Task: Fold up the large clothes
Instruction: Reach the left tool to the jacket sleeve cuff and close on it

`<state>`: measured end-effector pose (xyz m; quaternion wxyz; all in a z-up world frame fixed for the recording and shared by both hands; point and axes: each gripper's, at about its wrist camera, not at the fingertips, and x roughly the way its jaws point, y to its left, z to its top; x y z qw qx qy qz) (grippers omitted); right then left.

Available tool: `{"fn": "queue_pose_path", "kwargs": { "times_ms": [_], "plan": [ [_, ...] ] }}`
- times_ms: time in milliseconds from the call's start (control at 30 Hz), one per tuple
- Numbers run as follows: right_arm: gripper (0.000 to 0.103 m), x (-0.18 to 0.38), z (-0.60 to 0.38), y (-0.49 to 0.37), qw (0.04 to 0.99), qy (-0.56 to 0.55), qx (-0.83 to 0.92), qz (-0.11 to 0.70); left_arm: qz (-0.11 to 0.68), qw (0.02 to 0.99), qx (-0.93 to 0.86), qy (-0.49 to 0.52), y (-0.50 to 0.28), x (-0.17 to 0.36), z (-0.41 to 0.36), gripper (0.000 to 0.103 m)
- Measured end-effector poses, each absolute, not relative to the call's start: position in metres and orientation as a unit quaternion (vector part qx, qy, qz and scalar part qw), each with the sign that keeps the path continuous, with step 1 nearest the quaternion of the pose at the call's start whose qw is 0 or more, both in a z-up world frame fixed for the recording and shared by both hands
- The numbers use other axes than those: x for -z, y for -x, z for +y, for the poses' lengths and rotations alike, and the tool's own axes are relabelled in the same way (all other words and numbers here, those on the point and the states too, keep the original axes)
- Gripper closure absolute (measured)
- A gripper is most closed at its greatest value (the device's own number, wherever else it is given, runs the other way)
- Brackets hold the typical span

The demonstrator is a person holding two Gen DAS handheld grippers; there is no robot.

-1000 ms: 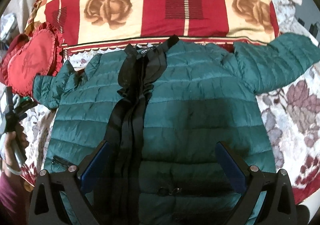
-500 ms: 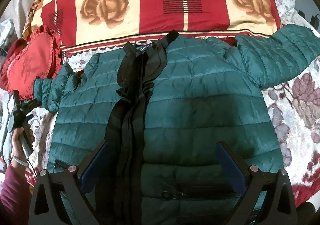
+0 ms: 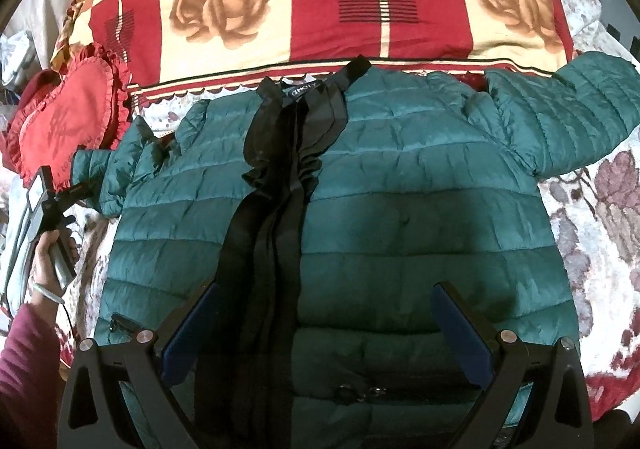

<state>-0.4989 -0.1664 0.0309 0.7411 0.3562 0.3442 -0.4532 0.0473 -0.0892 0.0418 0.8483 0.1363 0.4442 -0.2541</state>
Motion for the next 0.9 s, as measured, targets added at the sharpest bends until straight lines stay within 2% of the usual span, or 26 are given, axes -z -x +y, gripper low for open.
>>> {"fn": "queue_pose_path", "kwargs": {
  "times_ms": [233,900],
  "plan": [
    [0.000,-0.026,-0.172,0.502,0.731,-0.376,0.450,0.348,0.465,0.842,0.256,-0.097,-0.064,-0.027,-0.100,0.020],
    [0.000,-0.017,-0.177,0.494,0.724,-0.380,0.444,0.367,0.459,0.840,0.267,-0.112,-0.078,0.010,-0.166,0.020]
  ]
}}
